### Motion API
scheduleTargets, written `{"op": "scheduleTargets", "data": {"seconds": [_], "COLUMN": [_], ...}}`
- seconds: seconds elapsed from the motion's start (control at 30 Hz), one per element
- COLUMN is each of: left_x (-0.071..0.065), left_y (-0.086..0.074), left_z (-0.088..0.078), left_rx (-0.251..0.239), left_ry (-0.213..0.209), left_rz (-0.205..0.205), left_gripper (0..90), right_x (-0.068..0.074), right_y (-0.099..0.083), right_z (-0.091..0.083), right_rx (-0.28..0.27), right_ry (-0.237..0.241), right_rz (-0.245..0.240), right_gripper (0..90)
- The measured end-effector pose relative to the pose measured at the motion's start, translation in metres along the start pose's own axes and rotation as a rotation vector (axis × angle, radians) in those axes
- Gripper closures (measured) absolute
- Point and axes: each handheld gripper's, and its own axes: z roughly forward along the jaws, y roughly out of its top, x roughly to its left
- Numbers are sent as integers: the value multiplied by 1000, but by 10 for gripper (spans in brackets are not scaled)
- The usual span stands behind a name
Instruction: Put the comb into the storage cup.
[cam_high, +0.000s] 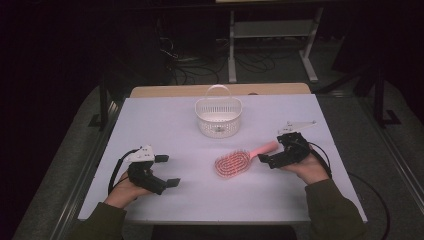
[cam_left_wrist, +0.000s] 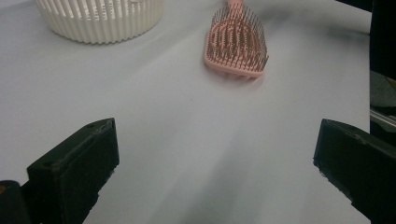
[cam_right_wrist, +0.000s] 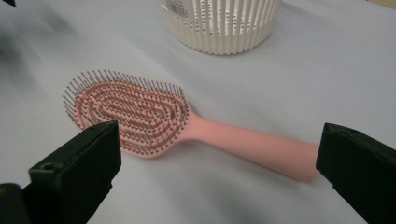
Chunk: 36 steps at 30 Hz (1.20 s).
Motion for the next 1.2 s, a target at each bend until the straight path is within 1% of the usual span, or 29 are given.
{"op": "scheduleTargets", "data": {"seconds": [0.07, 0.3, 0.57, 0.67, 0.8, 0.87, 1.0, 1.03, 1.1, 1.2], "left_x": [-1, -2, -2, -2, -3, -3, -3, -3, -3, -2], "left_y": [0, 0, 0, 0, 0, 0, 0, 0, 0, 0], "left_z": [0, 1, 2, 2, 2, 2, 2, 2, 2, 2], "left_rx": [0, 0, 3, 4, 0, -3, -4, -4, -5, -8], "left_ry": [-1, -9, -9, -8, -10, -13, -16, -17, -18, -17], "left_rz": [-1, 3, 5, 5, 4, 2, 0, 0, -1, -2], "left_gripper": [0, 0, 0, 0, 0, 0, 0, 0, 0, 0], "right_x": [-2, -6, -12, -14, -16, -19, -26, -29, -31, -36], "right_y": [4, 8, 12, 14, 18, 19, 21, 22, 22, 24], "right_z": [2, 5, 11, 14, 18, 20, 23, 24, 24, 25], "right_rx": [5, 9, 14, 22, 38, 49, 49, 44, 45, 48], "right_ry": [-14, -29, -41, -55, -63, -68, -64, -62, -65, -78], "right_rz": [-4, 1, 9, 6, 3, 1, 25, 43, 50, 61], "right_gripper": [0, 7, 34, 50, 130, 142, 195, 222, 231, 287]}}
